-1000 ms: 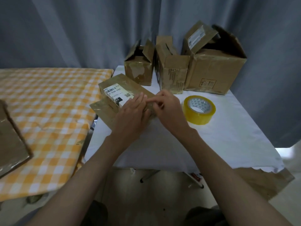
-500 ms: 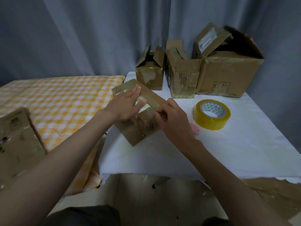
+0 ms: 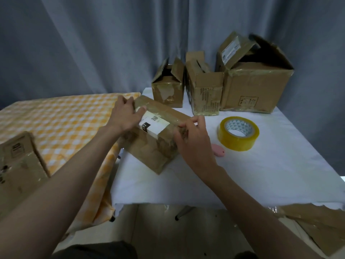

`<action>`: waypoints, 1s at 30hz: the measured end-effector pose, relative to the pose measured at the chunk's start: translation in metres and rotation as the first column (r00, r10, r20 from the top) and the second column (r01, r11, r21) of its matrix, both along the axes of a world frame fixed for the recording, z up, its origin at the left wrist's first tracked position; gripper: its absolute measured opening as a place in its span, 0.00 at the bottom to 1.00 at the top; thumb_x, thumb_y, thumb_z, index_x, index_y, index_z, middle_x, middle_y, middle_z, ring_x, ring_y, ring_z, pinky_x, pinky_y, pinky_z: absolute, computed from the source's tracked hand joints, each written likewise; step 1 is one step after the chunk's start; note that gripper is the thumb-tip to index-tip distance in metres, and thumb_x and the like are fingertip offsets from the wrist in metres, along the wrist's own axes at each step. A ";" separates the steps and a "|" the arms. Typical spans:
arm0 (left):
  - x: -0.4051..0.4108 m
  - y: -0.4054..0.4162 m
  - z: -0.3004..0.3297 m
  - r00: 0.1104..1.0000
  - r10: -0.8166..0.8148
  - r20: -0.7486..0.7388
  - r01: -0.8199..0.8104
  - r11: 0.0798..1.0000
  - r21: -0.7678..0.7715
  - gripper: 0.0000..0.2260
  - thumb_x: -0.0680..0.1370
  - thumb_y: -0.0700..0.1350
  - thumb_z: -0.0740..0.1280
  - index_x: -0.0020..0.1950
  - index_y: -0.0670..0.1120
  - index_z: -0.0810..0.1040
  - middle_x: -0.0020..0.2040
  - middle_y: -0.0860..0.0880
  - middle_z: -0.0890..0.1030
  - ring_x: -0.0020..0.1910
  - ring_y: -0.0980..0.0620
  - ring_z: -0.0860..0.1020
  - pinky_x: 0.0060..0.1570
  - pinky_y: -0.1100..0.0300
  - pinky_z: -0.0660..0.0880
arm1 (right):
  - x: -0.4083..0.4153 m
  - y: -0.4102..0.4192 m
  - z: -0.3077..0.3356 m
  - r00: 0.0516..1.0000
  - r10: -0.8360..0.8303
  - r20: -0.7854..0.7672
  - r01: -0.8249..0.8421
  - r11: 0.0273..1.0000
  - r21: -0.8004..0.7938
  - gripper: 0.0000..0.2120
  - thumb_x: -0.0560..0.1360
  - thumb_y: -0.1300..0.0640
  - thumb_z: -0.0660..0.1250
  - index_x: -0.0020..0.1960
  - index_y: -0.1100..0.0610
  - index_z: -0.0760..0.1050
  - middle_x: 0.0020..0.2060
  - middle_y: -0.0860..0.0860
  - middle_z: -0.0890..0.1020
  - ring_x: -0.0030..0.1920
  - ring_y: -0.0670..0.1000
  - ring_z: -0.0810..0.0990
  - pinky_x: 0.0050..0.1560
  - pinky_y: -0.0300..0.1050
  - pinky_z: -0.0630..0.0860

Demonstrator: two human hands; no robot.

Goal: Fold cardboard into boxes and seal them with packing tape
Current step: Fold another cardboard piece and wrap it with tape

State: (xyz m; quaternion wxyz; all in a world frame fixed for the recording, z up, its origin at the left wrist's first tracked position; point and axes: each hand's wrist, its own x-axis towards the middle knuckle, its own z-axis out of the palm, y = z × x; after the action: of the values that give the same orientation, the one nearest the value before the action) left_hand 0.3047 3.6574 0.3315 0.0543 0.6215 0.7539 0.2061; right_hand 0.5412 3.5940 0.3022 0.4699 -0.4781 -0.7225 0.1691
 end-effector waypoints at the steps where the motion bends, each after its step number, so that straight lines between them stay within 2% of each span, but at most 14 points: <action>1: 0.000 -0.005 0.002 0.999 0.005 0.049 -0.005 1.000 -0.005 0.29 0.80 0.63 0.58 0.68 0.40 0.70 0.61 0.43 0.65 0.64 0.39 0.69 0.64 0.49 0.67 | 0.001 0.001 0.003 0.999 -0.010 -0.048 0.008 1.000 -0.030 0.08 0.79 0.56 0.67 0.54 0.60 0.78 0.56 0.52 0.69 0.42 0.51 0.78 0.46 0.43 0.77; 3: 0.002 -0.018 0.006 0.996 0.033 0.083 -0.033 0.999 0.006 0.28 0.79 0.64 0.59 0.63 0.40 0.72 0.60 0.43 0.64 0.61 0.39 0.71 0.62 0.50 0.68 | 0.004 0.003 0.010 0.990 -0.041 -0.135 0.030 0.996 -0.080 0.09 0.78 0.56 0.67 0.56 0.59 0.79 0.56 0.52 0.69 0.46 0.51 0.79 0.52 0.46 0.77; 5: 0.007 -0.037 0.009 0.992 0.106 0.074 -0.110 0.993 0.042 0.30 0.77 0.65 0.62 0.65 0.40 0.72 0.62 0.42 0.65 0.60 0.38 0.72 0.58 0.49 0.69 | 0.006 0.004 0.017 0.979 -0.084 -0.185 0.065 0.992 -0.108 0.09 0.79 0.56 0.67 0.56 0.59 0.80 0.55 0.51 0.71 0.48 0.50 0.78 0.54 0.44 0.76; 9: 0.019 -0.086 0.006 0.975 0.219 0.022 -0.220 0.966 0.134 0.35 0.72 0.69 0.65 0.63 0.40 0.68 0.60 0.42 0.68 0.56 0.39 0.73 0.50 0.50 0.69 | 0.012 0.006 0.022 0.969 -0.125 -0.214 0.097 0.986 -0.138 0.08 0.77 0.59 0.68 0.54 0.60 0.82 0.52 0.53 0.78 0.50 0.49 0.77 0.53 0.40 0.73; 12: 0.029 -0.114 -0.002 0.973 0.230 0.010 -0.230 0.971 0.069 0.36 0.71 0.70 0.65 0.61 0.40 0.66 0.58 0.41 0.71 0.54 0.38 0.74 0.45 0.50 0.70 | 0.015 0.010 0.017 0.981 -0.122 -0.152 0.093 0.979 -0.181 0.08 0.76 0.63 0.68 0.54 0.61 0.82 0.53 0.54 0.78 0.49 0.47 0.76 0.47 0.32 0.67; 14: 0.036 -0.123 -0.006 0.968 0.249 -0.039 -0.248 0.968 0.031 0.37 0.72 0.70 0.66 0.61 0.39 0.66 0.59 0.39 0.71 0.57 0.37 0.72 0.48 0.47 0.72 | 0.017 0.012 0.013 0.989 -0.100 -0.106 0.073 0.971 -0.227 0.09 0.76 0.64 0.68 0.55 0.62 0.82 0.55 0.53 0.79 0.50 0.47 0.76 0.45 0.28 0.66; 15: 0.039 -0.125 -0.005 0.963 0.255 -0.092 -0.250 0.966 0.062 0.36 0.73 0.68 0.66 0.62 0.38 0.67 0.60 0.39 0.70 0.59 0.37 0.70 0.52 0.45 0.72 | 0.018 0.012 0.011 0.991 -0.093 -0.092 0.068 0.968 -0.242 0.09 0.76 0.64 0.68 0.55 0.61 0.82 0.56 0.53 0.79 0.50 0.48 0.77 0.45 0.27 0.66; 18: 0.058 -0.118 0.001 0.976 0.121 -0.183 -0.077 0.970 0.232 0.26 0.77 0.54 0.68 0.68 0.38 0.70 0.66 0.39 0.69 0.64 0.39 0.68 0.59 0.47 0.69 | 0.025 0.013 0.014 0.997 -0.038 -0.060 0.021 0.966 -0.256 0.11 0.77 0.64 0.67 0.59 0.59 0.81 0.56 0.52 0.81 0.47 0.47 0.80 0.43 0.27 0.68; 19: 0.068 -0.113 0.004 0.985 0.011 -0.175 0.034 0.967 0.253 0.22 0.78 0.49 0.67 0.69 0.40 0.71 0.67 0.42 0.70 0.65 0.42 0.69 0.59 0.49 0.70 | 0.029 0.012 0.017 0.998 0.003 -0.063 -0.020 0.962 -0.273 0.13 0.78 0.64 0.65 0.61 0.59 0.80 0.56 0.51 0.81 0.45 0.44 0.80 0.41 0.25 0.69; 21: 0.096 -0.101 0.005 0.968 -0.225 -0.113 0.246 0.939 0.240 0.17 0.81 0.47 0.63 0.69 0.45 0.74 0.69 0.47 0.71 0.65 0.48 0.71 0.62 0.53 0.70 | 0.042 0.012 0.023 0.996 0.069 -0.049 -0.080 0.955 -0.287 0.17 0.79 0.66 0.62 0.66 0.58 0.77 0.56 0.52 0.83 0.49 0.46 0.81 0.47 0.30 0.74; 23: 0.124 -0.093 0.003 0.929 -0.365 -0.065 0.370 0.900 0.230 0.17 0.82 0.50 0.61 0.69 0.47 0.74 0.68 0.50 0.73 0.64 0.51 0.72 0.63 0.53 0.72 | 0.061 0.015 0.027 0.999 0.040 0.015 -0.034 0.963 -0.266 0.21 0.76 0.70 0.60 0.67 0.58 0.75 0.56 0.53 0.83 0.56 0.50 0.80 0.54 0.39 0.73; 25: 0.139 -0.089 -0.004 0.920 -0.386 -0.062 0.390 0.892 0.229 0.18 0.82 0.52 0.60 0.69 0.47 0.74 0.68 0.51 0.75 0.65 0.51 0.73 0.64 0.53 0.71 | 0.087 0.025 0.027 0.982 -0.074 0.176 0.114 0.966 -0.233 0.23 0.74 0.70 0.62 0.67 0.58 0.75 0.58 0.54 0.82 0.60 0.54 0.78 0.55 0.42 0.71; 27: 0.142 -0.088 -0.011 0.921 -0.384 -0.070 0.389 0.893 0.224 0.18 0.82 0.52 0.60 0.70 0.46 0.74 0.68 0.49 0.75 0.65 0.49 0.72 0.65 0.54 0.69 | 0.114 0.035 0.023 0.911 -0.138 0.389 0.243 0.941 -0.234 0.22 0.74 0.67 0.66 0.68 0.60 0.74 0.62 0.58 0.80 0.63 0.59 0.75 0.60 0.47 0.71; 30: 0.142 -0.088 -0.015 0.914 -0.393 -0.098 0.405 0.896 0.183 0.20 0.83 0.54 0.59 0.71 0.45 0.72 0.69 0.48 0.73 0.65 0.48 0.71 0.66 0.55 0.67 | 0.135 0.036 0.010 0.802 -0.077 0.592 0.309 0.902 -0.301 0.23 0.74 0.62 0.70 0.69 0.58 0.75 0.65 0.59 0.78 0.66 0.61 0.74 0.66 0.52 0.71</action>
State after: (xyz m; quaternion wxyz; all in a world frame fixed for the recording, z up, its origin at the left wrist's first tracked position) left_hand 0.4468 3.5691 0.3162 0.0110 0.7709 0.5870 0.2470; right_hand 0.6760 3.6300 0.3123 0.1463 -0.6609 -0.7282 0.1072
